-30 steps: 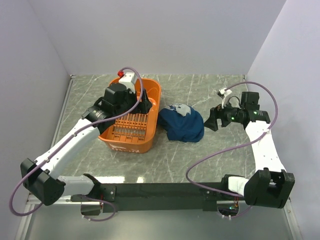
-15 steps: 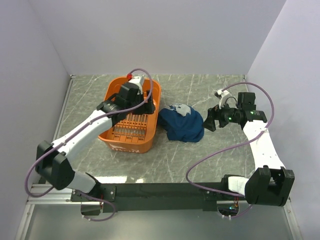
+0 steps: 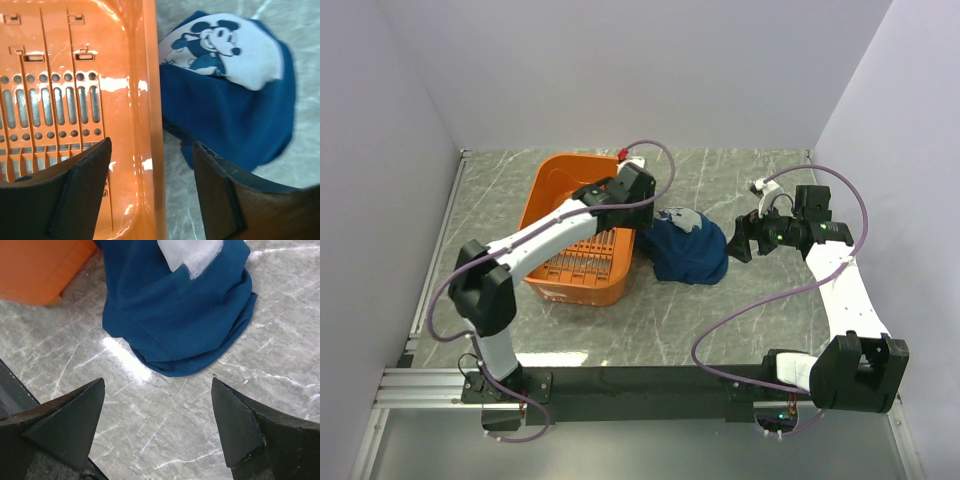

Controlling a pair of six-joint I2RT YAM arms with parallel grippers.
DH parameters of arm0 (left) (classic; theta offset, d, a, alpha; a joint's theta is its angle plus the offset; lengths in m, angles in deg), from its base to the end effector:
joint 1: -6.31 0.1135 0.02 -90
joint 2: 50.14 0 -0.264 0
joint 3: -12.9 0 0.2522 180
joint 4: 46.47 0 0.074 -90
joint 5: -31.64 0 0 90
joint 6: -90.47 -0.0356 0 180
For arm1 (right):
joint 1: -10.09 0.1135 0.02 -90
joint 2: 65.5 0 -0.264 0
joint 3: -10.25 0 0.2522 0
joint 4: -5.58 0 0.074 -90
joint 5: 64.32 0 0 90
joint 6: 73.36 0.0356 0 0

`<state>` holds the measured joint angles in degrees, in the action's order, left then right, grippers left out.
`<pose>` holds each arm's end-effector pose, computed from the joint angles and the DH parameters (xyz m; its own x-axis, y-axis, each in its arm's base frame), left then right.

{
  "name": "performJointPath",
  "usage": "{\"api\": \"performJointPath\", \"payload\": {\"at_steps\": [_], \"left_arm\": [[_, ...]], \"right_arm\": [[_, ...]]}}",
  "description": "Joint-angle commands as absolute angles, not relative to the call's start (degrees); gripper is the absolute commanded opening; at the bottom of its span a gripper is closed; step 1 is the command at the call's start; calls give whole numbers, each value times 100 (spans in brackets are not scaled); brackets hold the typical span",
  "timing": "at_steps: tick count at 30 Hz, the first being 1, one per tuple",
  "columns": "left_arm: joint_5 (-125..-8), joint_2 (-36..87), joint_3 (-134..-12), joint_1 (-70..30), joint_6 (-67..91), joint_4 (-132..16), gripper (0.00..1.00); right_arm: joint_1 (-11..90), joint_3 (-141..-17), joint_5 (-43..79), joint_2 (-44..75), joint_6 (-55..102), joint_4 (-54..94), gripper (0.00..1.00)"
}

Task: Fold and stack the t-shirts
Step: Flatten the tshirt out

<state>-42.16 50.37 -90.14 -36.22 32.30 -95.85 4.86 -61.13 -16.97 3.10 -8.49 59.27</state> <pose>0.2971 -0.2591 0.3053 -0.7250 -0.0222 -0.6884 0.1485 0.9709 -0.1878 0.2400 0.0023 0.2938 -0.5476 -0.2635 -0.7942 -0.6527 0.7284 0.2083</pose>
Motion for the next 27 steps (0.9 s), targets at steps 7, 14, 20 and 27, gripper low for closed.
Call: {"api": "performJointPath", "payload": {"at_steps": [7, 14, 20, 27], "left_arm": [[-2603, 5778, -9649, -4089, 3290, -10549, 41], [-1927, 5709, -9342, -4124, 3053, -10523, 1], [-1881, 5147, -8482, -3458, 2475, -9927, 0], [-2478, 4952, -8199, -2051, 1217, -8829, 0]], "right_arm": [[508, -6125, -1694, 182, -788, 5758, 93], [499, -6125, -1686, 165, -797, 5749, 93], [499, -6108, -1703, 156, -797, 5758, 93], [499, -6107, -1782, 217, -788, 5723, 93]]}}
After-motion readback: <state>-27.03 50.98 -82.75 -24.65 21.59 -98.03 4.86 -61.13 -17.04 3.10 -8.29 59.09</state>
